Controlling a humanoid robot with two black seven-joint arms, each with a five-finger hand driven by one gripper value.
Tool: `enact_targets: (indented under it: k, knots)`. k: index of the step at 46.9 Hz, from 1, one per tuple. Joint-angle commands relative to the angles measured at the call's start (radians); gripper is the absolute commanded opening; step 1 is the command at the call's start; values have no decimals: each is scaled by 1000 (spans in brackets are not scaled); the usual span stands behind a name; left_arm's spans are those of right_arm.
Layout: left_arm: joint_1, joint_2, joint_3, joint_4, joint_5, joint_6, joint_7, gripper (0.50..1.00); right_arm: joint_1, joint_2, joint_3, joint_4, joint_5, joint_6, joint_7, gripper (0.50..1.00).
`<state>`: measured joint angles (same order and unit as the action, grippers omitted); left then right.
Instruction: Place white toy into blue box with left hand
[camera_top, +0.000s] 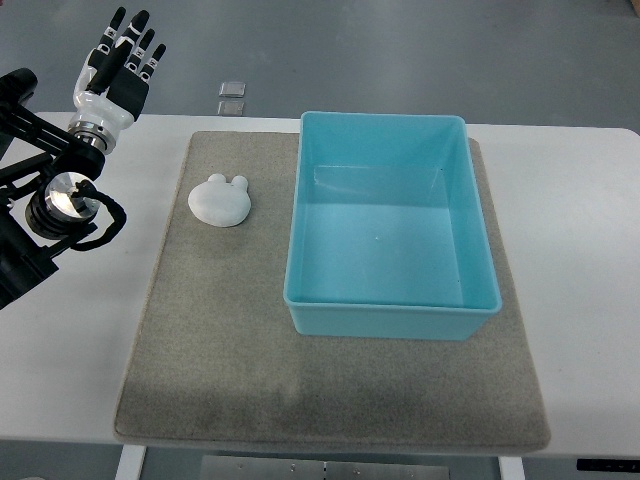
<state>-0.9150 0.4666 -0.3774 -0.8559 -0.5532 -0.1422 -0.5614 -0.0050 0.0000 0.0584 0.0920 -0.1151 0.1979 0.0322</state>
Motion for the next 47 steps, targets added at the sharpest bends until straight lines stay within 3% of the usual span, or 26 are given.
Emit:
enact_targets:
  k: [1,22,33,47]
  knots:
    - [4,1,2,0,1,0,1,996,0,0,0,0,0,0,0,936]
    - [5,3,3,2,1,-7,6,996,-1,0,0,0,0,0,0,936]
    - [19,-2,6,60,1,-106,6,994,0,0,0,0,0,0,0,936]
    - [16,-22,38,107,3,-94,9,994,0,0,0,0,0,0,0,936]
